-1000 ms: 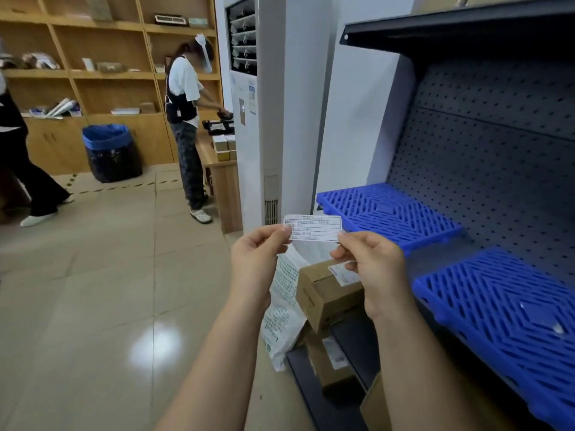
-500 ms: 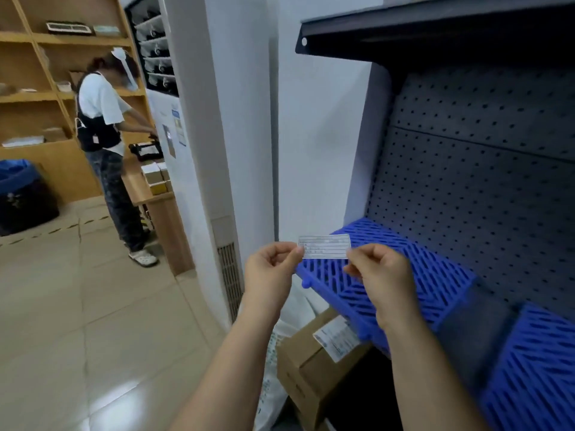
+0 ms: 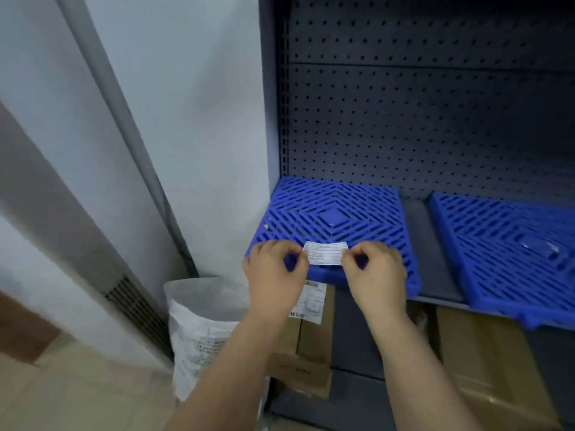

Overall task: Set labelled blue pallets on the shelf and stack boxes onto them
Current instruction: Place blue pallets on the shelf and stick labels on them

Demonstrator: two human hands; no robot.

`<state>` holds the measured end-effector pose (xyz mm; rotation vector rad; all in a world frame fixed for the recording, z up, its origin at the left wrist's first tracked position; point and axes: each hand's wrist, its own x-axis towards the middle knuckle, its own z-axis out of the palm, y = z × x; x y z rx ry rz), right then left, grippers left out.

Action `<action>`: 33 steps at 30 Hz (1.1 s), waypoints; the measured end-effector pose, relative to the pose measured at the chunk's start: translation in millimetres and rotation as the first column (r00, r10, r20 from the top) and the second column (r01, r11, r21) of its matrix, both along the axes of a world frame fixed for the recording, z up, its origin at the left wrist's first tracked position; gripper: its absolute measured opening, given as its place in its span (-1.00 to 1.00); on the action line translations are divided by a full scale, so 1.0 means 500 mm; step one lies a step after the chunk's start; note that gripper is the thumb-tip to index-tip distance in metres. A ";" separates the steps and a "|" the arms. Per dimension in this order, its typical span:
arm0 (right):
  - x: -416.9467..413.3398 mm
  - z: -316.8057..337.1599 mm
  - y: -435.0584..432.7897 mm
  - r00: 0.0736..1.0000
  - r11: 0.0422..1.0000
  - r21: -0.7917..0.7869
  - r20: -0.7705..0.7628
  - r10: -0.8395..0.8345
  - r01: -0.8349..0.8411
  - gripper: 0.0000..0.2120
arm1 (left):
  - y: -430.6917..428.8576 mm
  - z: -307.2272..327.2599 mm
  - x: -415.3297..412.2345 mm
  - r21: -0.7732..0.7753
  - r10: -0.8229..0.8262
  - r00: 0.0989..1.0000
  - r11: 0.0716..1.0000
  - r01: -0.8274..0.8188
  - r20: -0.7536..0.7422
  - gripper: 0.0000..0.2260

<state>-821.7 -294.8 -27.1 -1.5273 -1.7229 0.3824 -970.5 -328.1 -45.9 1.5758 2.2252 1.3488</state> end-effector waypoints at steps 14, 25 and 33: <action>0.039 -0.054 -0.064 0.926 0.945 0.327 0.347 -0.152 0.032 -0.74 | -0.023 -0.054 -0.011 0.082 -0.194 0.935 0.970 0.227 -0.297 -0.62; 0.045 -0.067 -0.081 0.807 0.997 -0.058 0.590 -0.010 0.055 -0.32 | -0.030 -0.050 0.003 -0.128 -0.323 0.839 0.946 0.297 -0.438 -0.50; 0.327 0.076 -0.055 0.757 0.974 0.046 0.621 -0.203 0.223 -0.34 | 0.086 0.116 0.246 -0.117 -0.490 0.690 0.850 0.513 -0.533 -0.51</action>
